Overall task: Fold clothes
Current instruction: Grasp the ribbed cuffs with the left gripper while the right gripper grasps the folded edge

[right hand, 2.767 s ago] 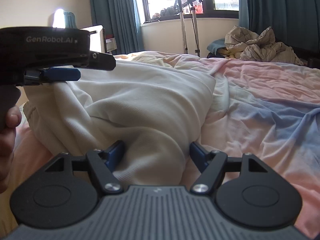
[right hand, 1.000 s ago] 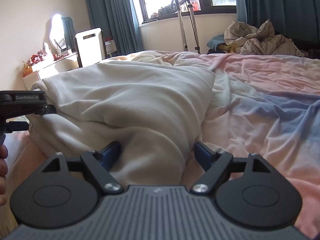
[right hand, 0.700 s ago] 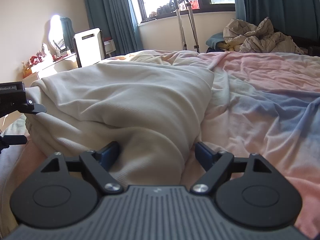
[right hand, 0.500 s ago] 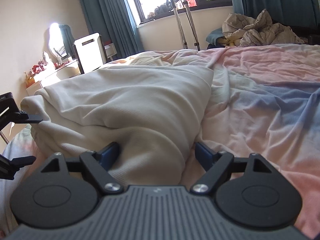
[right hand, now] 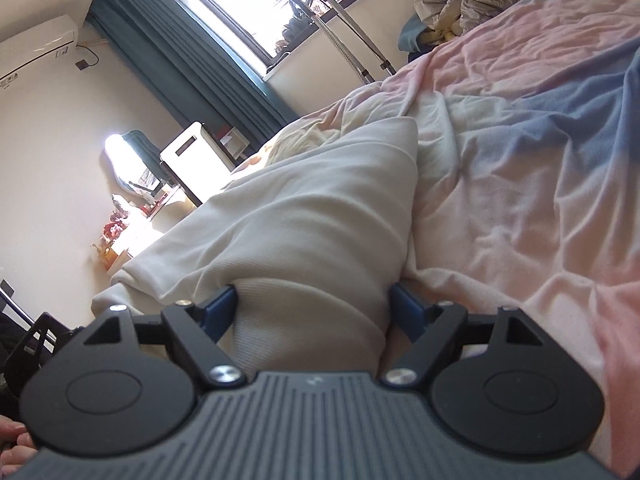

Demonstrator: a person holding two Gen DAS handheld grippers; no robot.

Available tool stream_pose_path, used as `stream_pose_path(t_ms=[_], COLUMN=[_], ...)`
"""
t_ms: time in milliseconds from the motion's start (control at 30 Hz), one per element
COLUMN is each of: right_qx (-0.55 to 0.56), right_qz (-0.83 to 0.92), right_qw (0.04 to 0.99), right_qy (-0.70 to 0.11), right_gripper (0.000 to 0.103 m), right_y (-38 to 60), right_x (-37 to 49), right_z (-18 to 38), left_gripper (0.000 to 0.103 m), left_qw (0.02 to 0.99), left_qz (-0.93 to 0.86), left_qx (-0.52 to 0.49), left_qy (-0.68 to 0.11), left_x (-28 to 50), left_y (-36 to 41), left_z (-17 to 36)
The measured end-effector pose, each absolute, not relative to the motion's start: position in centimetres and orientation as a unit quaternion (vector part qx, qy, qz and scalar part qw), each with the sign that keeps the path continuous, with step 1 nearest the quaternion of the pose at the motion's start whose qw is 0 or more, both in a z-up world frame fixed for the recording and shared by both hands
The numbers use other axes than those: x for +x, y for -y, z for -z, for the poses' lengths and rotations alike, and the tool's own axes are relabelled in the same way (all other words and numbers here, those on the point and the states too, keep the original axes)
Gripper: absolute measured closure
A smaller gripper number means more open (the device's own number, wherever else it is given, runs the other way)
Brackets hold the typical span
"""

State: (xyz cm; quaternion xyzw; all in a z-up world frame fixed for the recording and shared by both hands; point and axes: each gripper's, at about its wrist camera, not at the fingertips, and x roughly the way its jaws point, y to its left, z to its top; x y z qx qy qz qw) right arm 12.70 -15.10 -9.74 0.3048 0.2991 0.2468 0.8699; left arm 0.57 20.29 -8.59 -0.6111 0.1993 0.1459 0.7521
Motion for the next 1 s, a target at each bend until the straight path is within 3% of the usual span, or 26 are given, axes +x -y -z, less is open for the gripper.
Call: stream_pose_path(t_ms=[233, 333, 600, 867, 1000], right_qx=[0.420, 0.462, 0.441, 0.407, 0.383], right_qz=[-0.234, -0.222, -0.232, -0.241, -0.245], right_qw=[0.832, 0.809, 0.806, 0.813, 0.821], right_qy=[-0.277, -0.287, -0.319, -0.340, -0.346], right_gripper=[0.020, 0.020, 0.018, 0.016, 0.015], right_y=[18.2, 19.2, 18.5, 16.6, 15.7], right_x=[12.7, 13.9, 18.1, 21.2, 21.9], right_z=[10.1, 10.8, 11.1, 11.1, 11.0], left_gripper=[0.018, 0.037, 0.036, 0.019, 0.017], left_qw=[0.732, 0.744, 0.749, 0.770, 0.776], left_qz=[-0.153, -0.134, -0.113, -0.118, -0.127], left_qx=[-0.635, -0.628, -0.628, -0.600, -0.590], left_qy=[-0.194, -0.188, -0.179, -0.184, -0.183], left_x=[2.8, 3.9, 5.2, 7.4, 7.6], left_y=[-21.6, -21.7, -21.5, -20.9, -20.5], left_z=[9.8, 9.6, 9.9, 9.9, 9.7])
